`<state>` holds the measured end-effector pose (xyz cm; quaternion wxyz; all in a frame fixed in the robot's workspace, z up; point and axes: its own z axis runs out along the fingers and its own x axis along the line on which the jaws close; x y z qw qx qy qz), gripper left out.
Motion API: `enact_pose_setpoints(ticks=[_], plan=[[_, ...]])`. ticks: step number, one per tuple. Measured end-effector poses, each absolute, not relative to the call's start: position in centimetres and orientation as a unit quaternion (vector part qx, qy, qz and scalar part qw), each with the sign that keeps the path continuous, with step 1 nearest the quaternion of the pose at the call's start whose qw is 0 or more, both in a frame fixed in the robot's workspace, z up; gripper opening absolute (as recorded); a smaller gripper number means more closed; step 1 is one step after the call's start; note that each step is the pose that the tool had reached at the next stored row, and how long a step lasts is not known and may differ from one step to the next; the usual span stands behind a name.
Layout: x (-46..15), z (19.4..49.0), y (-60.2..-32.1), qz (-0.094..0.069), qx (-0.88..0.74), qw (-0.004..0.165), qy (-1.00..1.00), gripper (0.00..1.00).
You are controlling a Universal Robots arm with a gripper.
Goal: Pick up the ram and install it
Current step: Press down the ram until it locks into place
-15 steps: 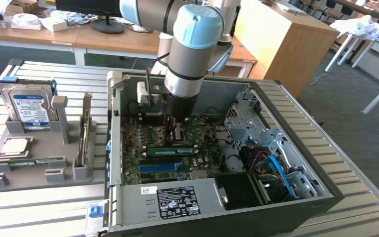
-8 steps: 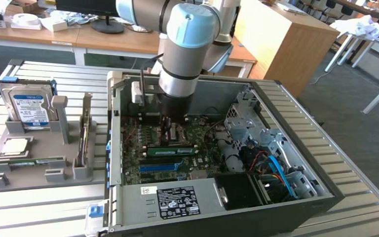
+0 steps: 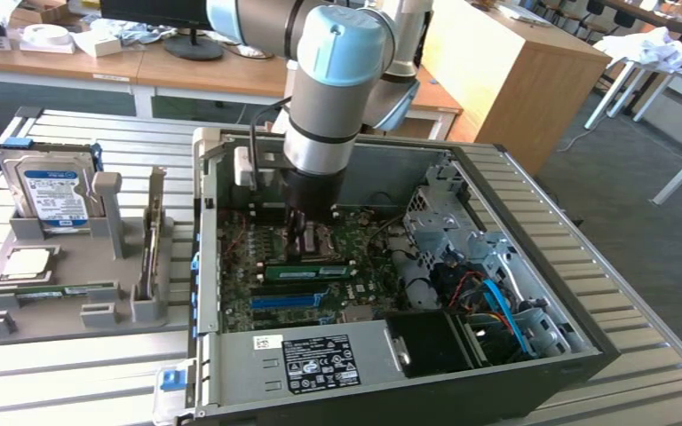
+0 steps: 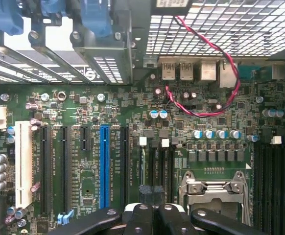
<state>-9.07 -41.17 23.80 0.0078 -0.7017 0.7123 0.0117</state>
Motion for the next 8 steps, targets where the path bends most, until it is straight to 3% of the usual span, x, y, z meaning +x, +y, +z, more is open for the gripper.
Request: enact_pose_setpoints(ticks=[8], plan=[[-9.07,23.74,-41.33,0.012,-0.702,0.008,0.712,0.1]])
